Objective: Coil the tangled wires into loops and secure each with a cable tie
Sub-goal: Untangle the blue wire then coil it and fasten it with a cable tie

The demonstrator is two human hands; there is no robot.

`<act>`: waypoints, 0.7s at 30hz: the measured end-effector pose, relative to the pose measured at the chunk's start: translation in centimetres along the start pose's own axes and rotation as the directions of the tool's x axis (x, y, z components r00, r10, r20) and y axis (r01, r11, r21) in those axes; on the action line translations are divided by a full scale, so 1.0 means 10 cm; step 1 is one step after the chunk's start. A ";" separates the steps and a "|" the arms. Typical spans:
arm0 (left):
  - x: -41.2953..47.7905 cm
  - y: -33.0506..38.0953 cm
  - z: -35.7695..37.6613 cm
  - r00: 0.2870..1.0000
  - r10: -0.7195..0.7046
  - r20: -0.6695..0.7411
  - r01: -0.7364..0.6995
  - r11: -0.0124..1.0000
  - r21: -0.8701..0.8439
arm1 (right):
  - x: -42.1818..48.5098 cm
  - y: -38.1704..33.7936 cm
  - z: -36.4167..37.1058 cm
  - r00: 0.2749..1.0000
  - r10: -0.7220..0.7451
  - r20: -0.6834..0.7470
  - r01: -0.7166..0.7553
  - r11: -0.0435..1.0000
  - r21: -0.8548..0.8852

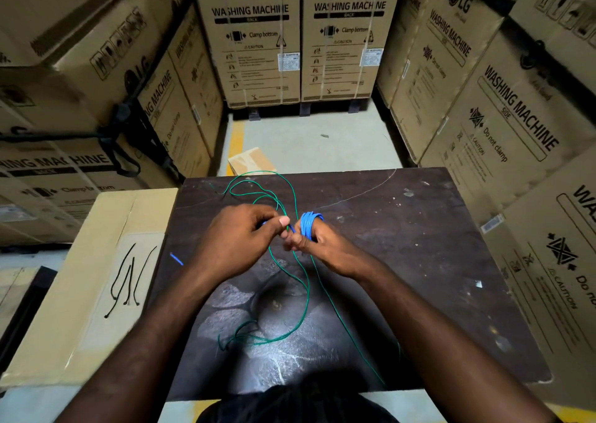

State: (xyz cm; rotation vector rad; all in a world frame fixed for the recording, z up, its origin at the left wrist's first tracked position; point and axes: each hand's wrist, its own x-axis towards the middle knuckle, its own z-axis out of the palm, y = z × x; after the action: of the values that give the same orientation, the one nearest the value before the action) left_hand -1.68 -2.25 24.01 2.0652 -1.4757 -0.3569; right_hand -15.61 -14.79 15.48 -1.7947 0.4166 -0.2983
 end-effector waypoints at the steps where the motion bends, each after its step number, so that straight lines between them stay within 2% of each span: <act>1: 0.01 -0.01 0.00 1.000 -0.009 -0.009 0.009 1.000 -0.003 | -0.01 0.01 0.02 1.000 -0.003 -0.015 0.002 0.999 -0.039; 9: 0.09 -0.14 0.03 0.998 -0.021 -0.062 0.018 0.999 -0.048 | -0.09 0.05 0.11 0.999 0.031 0.010 -0.030 0.997 -0.069; 13: 0.13 -0.17 0.03 0.994 -0.032 -0.104 0.029 0.999 -0.028 | -0.15 -0.05 0.14 0.999 0.021 0.045 -0.020 1.000 -0.016; 16: 0.14 -0.17 0.03 0.989 -0.052 -0.137 0.052 0.999 -0.001 | -0.19 -0.13 0.22 0.994 0.033 0.101 -0.042 0.996 0.085; 21: 0.22 -0.33 0.14 0.992 -0.101 -0.079 0.092 0.989 -0.113 | -0.21 -0.24 0.29 0.991 0.044 0.128 -0.072 0.973 0.221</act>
State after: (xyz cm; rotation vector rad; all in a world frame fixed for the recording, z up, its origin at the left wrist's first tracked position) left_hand 0.89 -3.97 21.20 2.0431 -1.2816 -0.3753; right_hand -16.05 -10.82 17.13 -1.5665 0.3336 -0.1849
